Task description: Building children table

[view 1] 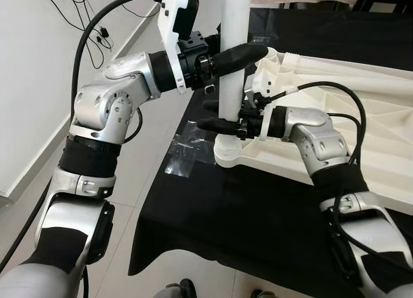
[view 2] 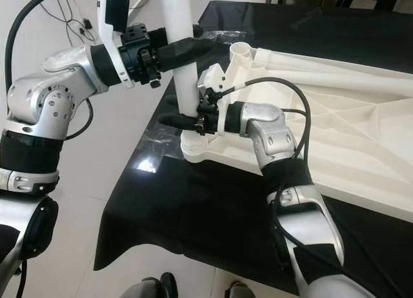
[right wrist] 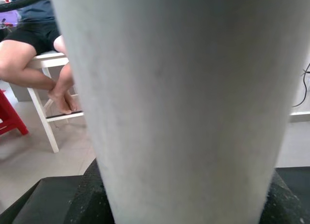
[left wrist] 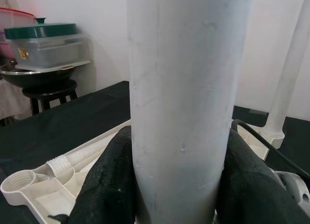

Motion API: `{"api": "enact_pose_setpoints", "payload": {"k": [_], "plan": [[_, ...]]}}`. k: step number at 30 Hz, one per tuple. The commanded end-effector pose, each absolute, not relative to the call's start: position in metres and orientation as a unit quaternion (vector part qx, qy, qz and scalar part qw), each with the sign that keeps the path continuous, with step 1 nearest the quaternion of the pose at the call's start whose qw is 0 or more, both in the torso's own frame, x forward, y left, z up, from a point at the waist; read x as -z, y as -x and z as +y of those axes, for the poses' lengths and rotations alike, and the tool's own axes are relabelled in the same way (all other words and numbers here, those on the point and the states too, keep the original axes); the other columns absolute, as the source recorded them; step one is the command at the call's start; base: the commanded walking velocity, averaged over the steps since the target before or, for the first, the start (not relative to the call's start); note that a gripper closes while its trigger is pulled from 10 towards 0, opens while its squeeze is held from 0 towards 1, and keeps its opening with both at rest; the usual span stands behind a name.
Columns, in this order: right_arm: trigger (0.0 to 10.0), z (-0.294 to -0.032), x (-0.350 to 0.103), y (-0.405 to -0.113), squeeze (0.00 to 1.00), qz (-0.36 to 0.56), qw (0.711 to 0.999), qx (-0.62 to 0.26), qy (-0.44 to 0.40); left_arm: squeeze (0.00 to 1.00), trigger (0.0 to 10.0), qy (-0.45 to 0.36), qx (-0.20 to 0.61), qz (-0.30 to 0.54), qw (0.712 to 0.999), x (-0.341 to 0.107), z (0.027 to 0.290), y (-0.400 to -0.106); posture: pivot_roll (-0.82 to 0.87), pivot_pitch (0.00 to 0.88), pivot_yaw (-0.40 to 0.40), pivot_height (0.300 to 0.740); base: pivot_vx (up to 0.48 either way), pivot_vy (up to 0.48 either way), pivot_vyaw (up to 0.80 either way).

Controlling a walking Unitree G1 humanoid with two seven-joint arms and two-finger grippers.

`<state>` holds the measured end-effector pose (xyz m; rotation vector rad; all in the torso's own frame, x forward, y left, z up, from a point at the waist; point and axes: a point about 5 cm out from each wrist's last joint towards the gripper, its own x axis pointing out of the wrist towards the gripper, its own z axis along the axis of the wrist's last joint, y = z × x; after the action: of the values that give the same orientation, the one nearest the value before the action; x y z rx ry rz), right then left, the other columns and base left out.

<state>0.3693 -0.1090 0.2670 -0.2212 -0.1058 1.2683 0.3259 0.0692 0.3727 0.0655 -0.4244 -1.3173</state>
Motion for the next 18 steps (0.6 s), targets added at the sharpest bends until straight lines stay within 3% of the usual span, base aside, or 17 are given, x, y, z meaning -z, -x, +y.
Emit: {"api": "enact_pose_setpoints", "payload": {"k": [1,2,4,5,6,7,9,12,14,15,18], "plan": [[0.0,-0.073,-0.256,-0.365,0.0,-0.023,0.767,-0.633,0.103,0.0,0.0,-0.045,0.665,-0.174,0.725,-0.361,0.041,-0.312,0.02,0.224,0.103,0.74,0.0,0.0,0.0],[0.0,-0.073,-0.253,-0.367,0.0,-0.025,0.785,-0.61,0.108,1.0,10.0,-0.045,0.656,-0.172,0.734,-0.36,0.041,-0.314,0.0,0.229,0.091,0.74,0.0,0.0,0.0],[0.0,-0.074,-0.251,-0.368,0.0,-0.026,0.798,-0.592,0.111,1.0,10.0,-0.045,0.649,-0.17,0.74,-0.36,0.041,-0.315,0.0,0.229,0.091,0.74,0.0,0.0,0.0],[0.0,-0.073,-0.243,-0.368,0.0,-0.017,0.825,-0.552,0.118,0.08,10.0,-0.046,0.645,-0.168,0.744,-0.36,0.042,-0.316,0.0,0.232,0.08,0.74,0.0,0.0,0.0],[0.0,-0.071,-0.23,-0.368,0.0,0.009,0.868,-0.483,0.116,0.0,10.0,-0.04,0.641,-0.168,0.748,-0.361,0.043,-0.317,-0.01,0.236,0.079,0.74,0.0,0.0,0.0],[0.0,-0.071,-0.23,-0.368,0.0,0.009,0.868,-0.483,0.116,0.0,10.0,-0.04,0.641,-0.168,0.748,-0.361,0.043,-0.317,-0.01,0.236,0.079,0.74,0.0,0.0,0.0],[0.0,-0.053,-0.186,-0.337,0.0,0.076,0.932,-0.344,0.089,0.0,10.0,-0.032,0.637,-0.169,0.751,-0.365,0.046,-0.319,-0.01,0.246,0.086,0.74,0.0,0.0,0.0],[0.0,-0.045,-0.178,-0.32,0.0,0.086,0.956,-0.276,0.045,0.0,10.0,-0.031,0.631,-0.169,0.756,-0.366,0.047,-0.322,-0.01,0.237,0.088,0.74,0.0,0.0,0.0],[0.0,-0.045,-0.18,-0.324,0.0,0.078,0.961,-0.262,0.038,0.0,10.0,-0.029,0.633,-0.168,0.755,-0.366,0.047,-0.322,-0.02,0.235,0.091,0.74,0.0,0.0,0.0],[0.0,-0.045,-0.182,-0.328,0.0,0.075,0.963,-0.256,0.035,0.0,2.3,-0.03,0.634,-0.168,0.755,-0.367,0.047,-0.322,-0.02,0.235,0.091,0.74,0.0,0.0,0.0],[0.0,-0.045,-0.183,-0.33,0.0,0.071,0.964,-0.253,0.036,0.0,2.3,-0.03,0.634,-0.169,0.754,-0.367,0.047,-0.322,-0.02,0.235,0.091,0.74,0.0,0.0,0.0]]}}
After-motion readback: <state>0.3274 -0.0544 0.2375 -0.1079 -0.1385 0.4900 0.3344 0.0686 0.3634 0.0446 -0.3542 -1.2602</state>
